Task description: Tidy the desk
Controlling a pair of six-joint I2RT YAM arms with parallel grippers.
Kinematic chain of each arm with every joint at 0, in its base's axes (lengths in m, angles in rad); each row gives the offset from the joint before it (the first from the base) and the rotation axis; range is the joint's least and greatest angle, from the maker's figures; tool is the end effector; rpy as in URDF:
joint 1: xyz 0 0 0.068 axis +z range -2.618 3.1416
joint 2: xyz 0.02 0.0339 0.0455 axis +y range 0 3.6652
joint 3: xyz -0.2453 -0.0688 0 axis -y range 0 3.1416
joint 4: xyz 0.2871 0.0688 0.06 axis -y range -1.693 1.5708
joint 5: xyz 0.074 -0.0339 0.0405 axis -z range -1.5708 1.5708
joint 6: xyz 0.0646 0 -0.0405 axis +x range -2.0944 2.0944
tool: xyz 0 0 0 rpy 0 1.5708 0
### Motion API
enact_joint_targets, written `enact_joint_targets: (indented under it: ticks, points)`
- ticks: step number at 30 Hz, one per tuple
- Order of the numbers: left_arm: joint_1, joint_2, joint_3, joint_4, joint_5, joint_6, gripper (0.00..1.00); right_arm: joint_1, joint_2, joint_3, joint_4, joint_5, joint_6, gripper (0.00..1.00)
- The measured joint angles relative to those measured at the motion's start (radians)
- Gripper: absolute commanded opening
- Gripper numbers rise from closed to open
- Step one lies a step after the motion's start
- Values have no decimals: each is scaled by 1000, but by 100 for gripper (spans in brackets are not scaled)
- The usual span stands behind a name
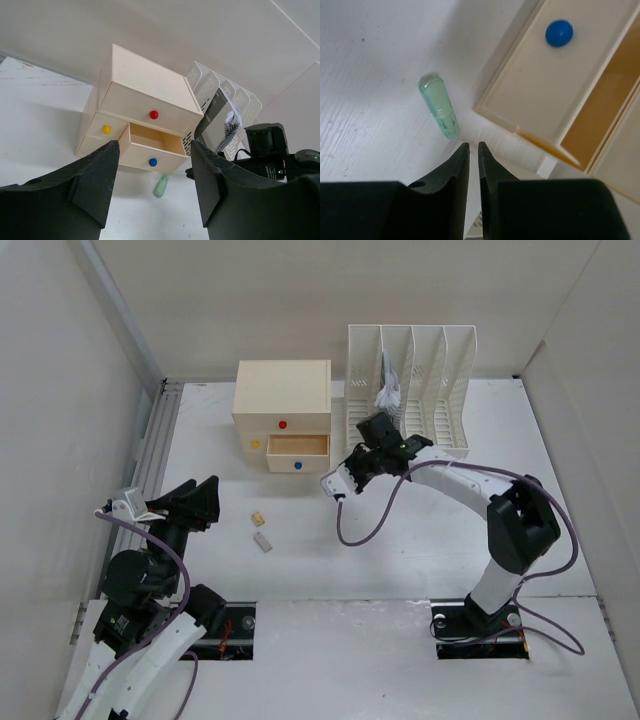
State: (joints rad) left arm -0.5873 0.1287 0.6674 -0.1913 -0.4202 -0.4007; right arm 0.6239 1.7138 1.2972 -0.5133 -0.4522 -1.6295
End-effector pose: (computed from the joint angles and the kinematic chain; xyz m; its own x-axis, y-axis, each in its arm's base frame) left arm 0.1124 -0.0431 0.3890 0.1882 -0.5531 -0.8116 0.2824 0.8219 -0.4946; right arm 0.3250 0.2687 0.1891 0.7744 -0.5489 -0.3146 -0.6062 -0.5013 -0.6174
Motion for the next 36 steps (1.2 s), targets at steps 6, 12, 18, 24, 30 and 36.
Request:
enact_joint_targets:
  ticks: [6,12,18,24,30,36]
  points:
    - [0,0,0,0,0,0,56,91,50,-25,117,113,-5,15]
    - [0,0,0,0,0,0,56,137,146,-30,193,234,39,0]
    - [0,0,0,0,-3,0,56,137,208,-2,224,335,93,0]
    - [0,0,0,0,-3,0,56,137,239,17,270,398,123,0]
    - [0,0,0,0,-3,0,56,137,284,33,294,427,135,0]
    - [0,0,0,0,-3,0,56,137,302,35,294,434,137,0]
